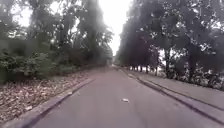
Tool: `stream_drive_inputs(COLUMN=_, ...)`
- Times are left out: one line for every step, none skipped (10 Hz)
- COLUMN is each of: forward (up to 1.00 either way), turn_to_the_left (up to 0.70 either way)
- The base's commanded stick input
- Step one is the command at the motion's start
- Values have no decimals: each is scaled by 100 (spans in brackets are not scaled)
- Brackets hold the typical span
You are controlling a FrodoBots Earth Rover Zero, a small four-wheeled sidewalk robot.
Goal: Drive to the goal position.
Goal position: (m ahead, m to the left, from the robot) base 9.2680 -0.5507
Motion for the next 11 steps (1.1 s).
stream_drive_inputs(forward=85, turn_to_the_left=0)
stream_drive_inputs(forward=85, turn_to_the_left=0)
stream_drive_inputs(forward=85, turn_to_the_left=0)
stream_drive_inputs(forward=85, turn_to_the_left=0)
stream_drive_inputs(forward=85, turn_to_the_left=0)
stream_drive_inputs(forward=85, turn_to_the_left=0)
stream_drive_inputs(forward=85, turn_to_the_left=0)
stream_drive_inputs(forward=85, turn_to_the_left=0)
stream_drive_inputs(forward=85, turn_to_the_left=0)
stream_drive_inputs(forward=85, turn_to_the_left=0)
stream_drive_inputs(forward=85, turn_to_the_left=0)
